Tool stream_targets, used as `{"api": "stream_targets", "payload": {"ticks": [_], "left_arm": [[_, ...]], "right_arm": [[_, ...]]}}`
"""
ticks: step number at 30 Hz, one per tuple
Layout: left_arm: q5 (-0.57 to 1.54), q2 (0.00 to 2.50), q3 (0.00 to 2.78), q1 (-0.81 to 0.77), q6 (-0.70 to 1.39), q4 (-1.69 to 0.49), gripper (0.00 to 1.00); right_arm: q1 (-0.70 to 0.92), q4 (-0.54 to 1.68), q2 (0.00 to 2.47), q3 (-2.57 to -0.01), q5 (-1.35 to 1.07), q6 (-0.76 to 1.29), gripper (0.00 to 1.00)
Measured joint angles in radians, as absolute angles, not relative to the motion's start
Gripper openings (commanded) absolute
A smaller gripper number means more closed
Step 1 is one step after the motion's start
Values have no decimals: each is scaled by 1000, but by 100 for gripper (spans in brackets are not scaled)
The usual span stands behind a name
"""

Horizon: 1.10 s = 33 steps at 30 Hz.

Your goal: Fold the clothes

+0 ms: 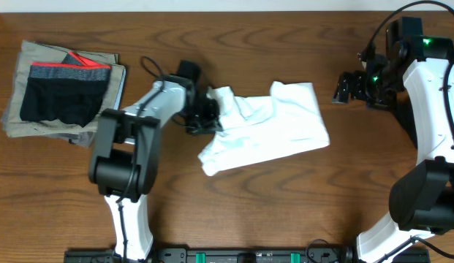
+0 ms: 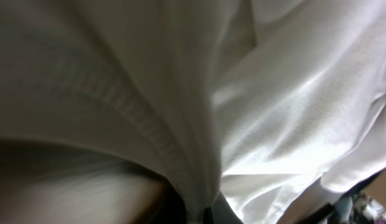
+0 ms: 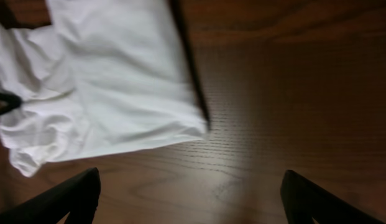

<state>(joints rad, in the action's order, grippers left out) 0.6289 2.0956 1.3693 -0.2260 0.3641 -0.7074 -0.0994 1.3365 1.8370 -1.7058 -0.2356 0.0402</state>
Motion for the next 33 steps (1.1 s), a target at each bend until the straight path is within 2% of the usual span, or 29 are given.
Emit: {"api": "stream_targets", "payload": {"ticks": [9, 17, 25, 33], "left_arm": [[489, 2002, 1369, -95, 299, -873, 6], [358, 1904, 1384, -67, 261, -949, 6], [329, 1732, 1432, -117, 257, -962, 6], [322, 1707, 1442, -252, 274, -910, 6]], "right_arm": [[-99, 1336, 1837, -1706, -235, 40, 90], [-64, 1272, 1837, -1676, -236, 41, 89], [60, 1014, 1837, -1451, -234, 84, 86], [187, 838, 1838, -1295, -236, 165, 84]]}}
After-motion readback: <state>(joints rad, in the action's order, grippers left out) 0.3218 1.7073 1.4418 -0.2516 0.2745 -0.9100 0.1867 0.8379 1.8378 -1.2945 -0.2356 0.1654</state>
